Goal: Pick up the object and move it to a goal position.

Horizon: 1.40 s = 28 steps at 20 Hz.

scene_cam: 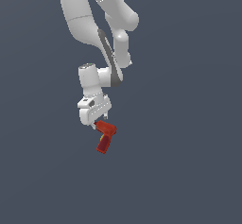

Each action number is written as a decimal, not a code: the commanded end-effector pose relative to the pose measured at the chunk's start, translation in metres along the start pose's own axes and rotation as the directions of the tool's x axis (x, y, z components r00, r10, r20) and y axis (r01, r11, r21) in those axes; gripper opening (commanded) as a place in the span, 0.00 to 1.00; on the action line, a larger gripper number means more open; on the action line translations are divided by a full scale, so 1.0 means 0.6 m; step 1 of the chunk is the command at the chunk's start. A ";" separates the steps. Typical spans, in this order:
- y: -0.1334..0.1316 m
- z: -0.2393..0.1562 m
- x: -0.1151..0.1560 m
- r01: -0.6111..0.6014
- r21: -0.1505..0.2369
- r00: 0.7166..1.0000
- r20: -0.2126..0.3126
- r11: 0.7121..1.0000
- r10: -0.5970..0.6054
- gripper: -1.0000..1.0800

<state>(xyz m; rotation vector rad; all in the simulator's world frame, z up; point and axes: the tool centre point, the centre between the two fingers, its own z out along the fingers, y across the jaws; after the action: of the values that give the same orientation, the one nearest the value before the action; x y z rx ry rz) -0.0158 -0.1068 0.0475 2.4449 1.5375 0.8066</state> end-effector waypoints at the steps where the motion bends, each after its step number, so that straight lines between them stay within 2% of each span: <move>1: -0.001 0.014 0.000 0.002 0.000 1.000 0.000 1.000 -0.002 1.00; 8: 0.000 0.035 0.001 0.003 -0.001 1.000 -0.002 1.000 -0.003 1.00; 9: 0.000 0.035 0.001 0.003 -0.001 1.000 -0.002 1.000 -0.003 0.00; 21: 0.005 0.029 0.004 0.006 -0.007 1.000 -0.002 1.000 -0.006 0.00; 28: 0.008 0.008 0.037 0.006 -0.006 1.000 -0.002 1.000 -0.006 0.00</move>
<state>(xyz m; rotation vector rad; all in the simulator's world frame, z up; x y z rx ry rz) -0.0044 -0.0931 0.0454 2.4409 1.5393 0.8076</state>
